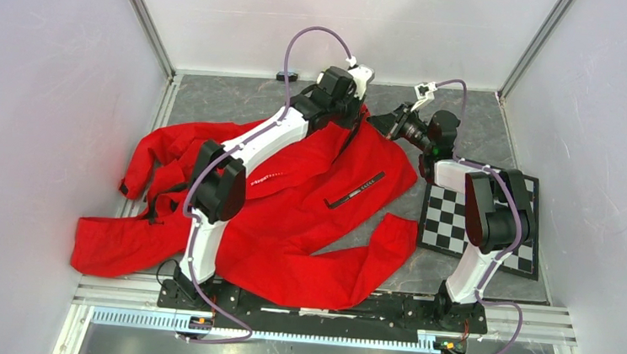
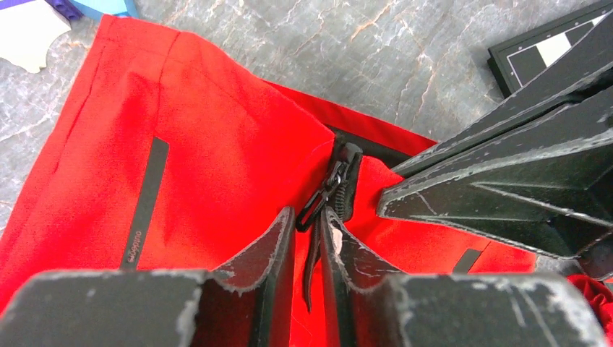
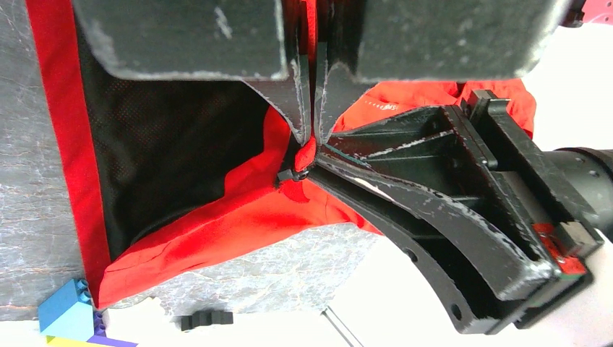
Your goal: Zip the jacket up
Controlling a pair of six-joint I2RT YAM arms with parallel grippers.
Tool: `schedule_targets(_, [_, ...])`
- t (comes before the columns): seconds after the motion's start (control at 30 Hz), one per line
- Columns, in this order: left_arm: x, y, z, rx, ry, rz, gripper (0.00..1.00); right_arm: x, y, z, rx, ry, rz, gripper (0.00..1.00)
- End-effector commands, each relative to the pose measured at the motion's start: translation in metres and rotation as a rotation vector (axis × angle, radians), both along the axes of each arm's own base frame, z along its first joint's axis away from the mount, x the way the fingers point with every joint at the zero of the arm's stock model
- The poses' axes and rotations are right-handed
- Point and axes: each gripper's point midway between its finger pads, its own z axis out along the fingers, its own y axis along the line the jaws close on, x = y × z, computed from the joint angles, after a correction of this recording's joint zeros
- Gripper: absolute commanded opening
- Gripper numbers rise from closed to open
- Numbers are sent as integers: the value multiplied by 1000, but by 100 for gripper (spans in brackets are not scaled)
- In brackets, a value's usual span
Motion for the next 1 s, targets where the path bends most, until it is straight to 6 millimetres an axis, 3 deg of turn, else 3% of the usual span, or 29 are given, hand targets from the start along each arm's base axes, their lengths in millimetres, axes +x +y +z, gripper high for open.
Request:
schedule_targets(0.0, [6, -6, 43, -7, -117, -19, 25, 4, 4, 34, 16, -116, 14, 1])
schedule_targets(0.13, [6, -7, 43, 29, -135, -39, 21, 6, 4, 33, 14, -111, 12, 0])
schedule_targets(0.37, [1, -8, 37, 96, -161, -56, 2, 11, 4, 36, 14, -106, -12, 0])
schedule_targets(0.6, [-12, -4, 28, 132, -231, -3, 2, 19, -7, 45, 61, -82, -111, 0])
schedule_targets(0.8, [-22, 10, 7, 140, -236, 50, 2, 14, -17, 60, 168, -81, -173, 0])
schedule_targets(0.97, [-22, 7, 22, 84, -265, 57, 2, 8, -9, 45, 133, -62, -105, 0])
